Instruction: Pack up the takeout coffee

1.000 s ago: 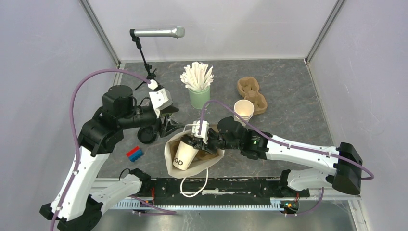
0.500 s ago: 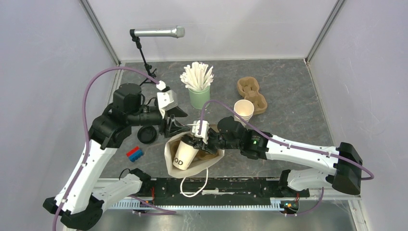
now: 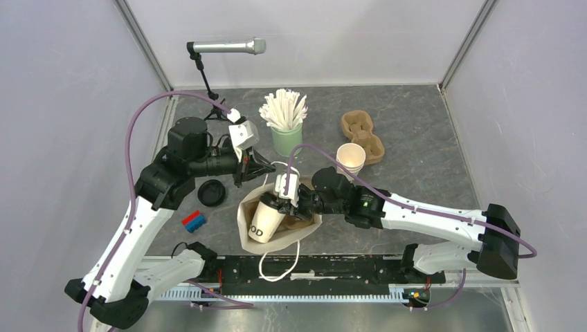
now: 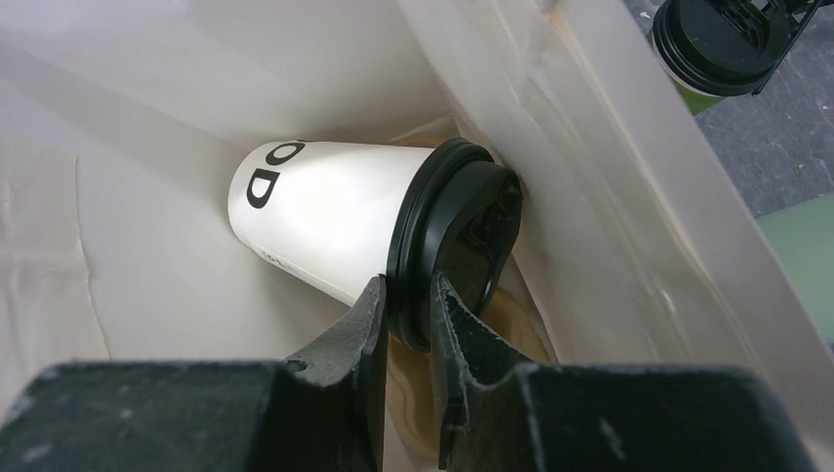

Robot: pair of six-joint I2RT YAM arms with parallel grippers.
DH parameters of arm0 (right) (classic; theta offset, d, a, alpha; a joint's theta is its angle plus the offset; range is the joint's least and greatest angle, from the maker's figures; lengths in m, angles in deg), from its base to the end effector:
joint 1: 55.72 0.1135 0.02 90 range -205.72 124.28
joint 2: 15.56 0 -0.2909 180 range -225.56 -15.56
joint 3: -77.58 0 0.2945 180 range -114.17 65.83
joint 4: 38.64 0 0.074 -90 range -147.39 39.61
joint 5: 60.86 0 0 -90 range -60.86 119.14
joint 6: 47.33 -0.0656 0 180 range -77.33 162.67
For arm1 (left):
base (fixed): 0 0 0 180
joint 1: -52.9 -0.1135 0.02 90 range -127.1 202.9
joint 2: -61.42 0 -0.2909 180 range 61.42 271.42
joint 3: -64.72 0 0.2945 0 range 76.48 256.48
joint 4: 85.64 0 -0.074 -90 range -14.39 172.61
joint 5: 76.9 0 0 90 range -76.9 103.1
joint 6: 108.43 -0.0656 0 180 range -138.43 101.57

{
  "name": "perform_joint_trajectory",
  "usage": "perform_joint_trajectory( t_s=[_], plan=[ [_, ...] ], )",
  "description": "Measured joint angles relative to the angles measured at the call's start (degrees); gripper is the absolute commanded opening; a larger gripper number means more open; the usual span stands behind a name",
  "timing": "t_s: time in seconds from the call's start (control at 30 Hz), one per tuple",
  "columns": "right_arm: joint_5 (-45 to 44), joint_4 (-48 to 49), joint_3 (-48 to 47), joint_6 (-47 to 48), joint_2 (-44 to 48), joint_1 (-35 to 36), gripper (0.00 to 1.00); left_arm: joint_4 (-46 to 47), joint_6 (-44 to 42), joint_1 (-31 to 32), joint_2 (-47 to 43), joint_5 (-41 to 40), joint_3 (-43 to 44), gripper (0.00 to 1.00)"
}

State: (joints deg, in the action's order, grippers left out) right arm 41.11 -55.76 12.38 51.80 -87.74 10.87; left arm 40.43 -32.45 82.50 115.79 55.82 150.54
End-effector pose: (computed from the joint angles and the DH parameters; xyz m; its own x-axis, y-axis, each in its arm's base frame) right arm 0.1263 0.3261 0.2982 -0.0058 -0.4041 -0.9147 -0.9864 0.1528 -0.0612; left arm 0.1647 -0.1447 0.4569 -0.1026 0.2630 -0.9593 0.9614 0.2736 -0.0278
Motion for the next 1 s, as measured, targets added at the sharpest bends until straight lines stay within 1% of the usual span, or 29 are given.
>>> perform_joint_trajectory(
  t_s=[0.13, 0.23, 0.57, 0.63, 0.87, 1.0],
  plan=[
    [-0.5, -0.3, 0.0, 1.6, 0.1, 0.0, 0.0, 2.2, 3.6, 0.0, 0.3, -2.3, -1.0, 0.02],
    [-1.7, -2.4, -1.3, 3.0, 0.3, 0.0, 0.0, 2.4, 4.7, 0.0, 0.4, -4.0, -1.1, 0.02],
    [-5.4, -6.4, -8.4, 6.1, 3.2, 0.0, 0.0, 1.0, 5.2, 0.0, 0.5, -9.6, -1.1, 0.03],
    [-5.7, -6.5, -9.2, 6.4, 4.3, 0.0, 0.0, 0.5, 5.4, 0.0, 0.5, -10.7, -1.1, 0.05],
    [-7.5, -8.0, -10.8, 7.8, 7.1, 0.0, 0.0, -0.4, 6.6, 0.0, 0.5, -13.0, -1.0, 0.05],
    [-9.8, -9.3, -11.5, 8.3, 9.2, 0.0, 0.0, -1.5, 6.7, 0.0, 0.5, -14.6, -0.9, 0.04]
  ],
)
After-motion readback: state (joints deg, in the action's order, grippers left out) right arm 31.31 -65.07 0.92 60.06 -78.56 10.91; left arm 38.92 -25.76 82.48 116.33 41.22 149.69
